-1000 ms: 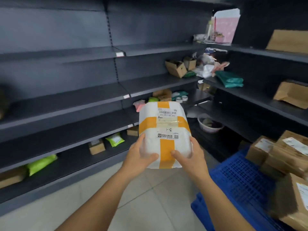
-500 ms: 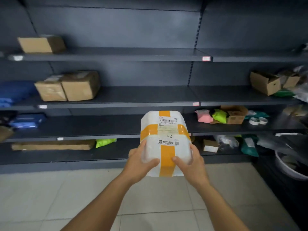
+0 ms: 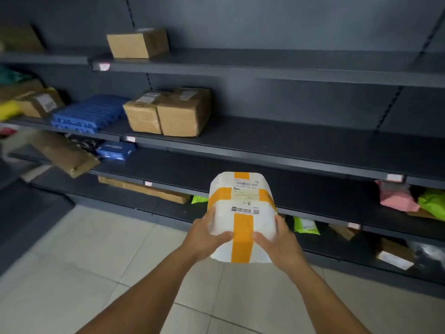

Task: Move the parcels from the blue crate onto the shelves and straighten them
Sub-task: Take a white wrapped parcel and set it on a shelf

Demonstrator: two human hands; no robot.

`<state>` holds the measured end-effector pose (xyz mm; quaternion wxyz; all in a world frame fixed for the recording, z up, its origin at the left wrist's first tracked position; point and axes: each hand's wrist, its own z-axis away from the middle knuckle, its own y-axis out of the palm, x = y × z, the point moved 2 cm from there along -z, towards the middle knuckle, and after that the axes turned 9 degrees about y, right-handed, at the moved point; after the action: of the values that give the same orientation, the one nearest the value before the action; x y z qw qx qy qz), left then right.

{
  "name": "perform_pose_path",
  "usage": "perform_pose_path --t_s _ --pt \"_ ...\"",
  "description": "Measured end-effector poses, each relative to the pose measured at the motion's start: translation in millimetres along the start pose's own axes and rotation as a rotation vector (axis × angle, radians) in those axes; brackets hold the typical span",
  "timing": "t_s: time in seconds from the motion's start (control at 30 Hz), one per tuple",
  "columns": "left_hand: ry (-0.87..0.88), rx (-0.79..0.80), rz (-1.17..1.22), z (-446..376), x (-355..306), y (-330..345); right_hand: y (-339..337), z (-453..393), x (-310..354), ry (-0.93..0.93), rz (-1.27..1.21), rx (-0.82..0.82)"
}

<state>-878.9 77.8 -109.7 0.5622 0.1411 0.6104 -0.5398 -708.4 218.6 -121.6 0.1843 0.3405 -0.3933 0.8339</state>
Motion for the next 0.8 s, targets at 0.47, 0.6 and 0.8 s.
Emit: perform_pose_path --t_s 0.47,0.6,0.8 --pt "-0.114 -0.053 -0.026 -104.4 113.5 -139.5 145.7 -107.7 121.4 0.018 0.186 0.212" --pt "-0.125 -0.007 -0.076 -150.7 155.4 -186.4 204.7 -141.4 151.1 0.065 0.125 0.195" --pt "-0.084 0.033 -0.168 -228.0 210.5 -239.1 274.7 -202.3 184.6 0.070 0.013 0.190"
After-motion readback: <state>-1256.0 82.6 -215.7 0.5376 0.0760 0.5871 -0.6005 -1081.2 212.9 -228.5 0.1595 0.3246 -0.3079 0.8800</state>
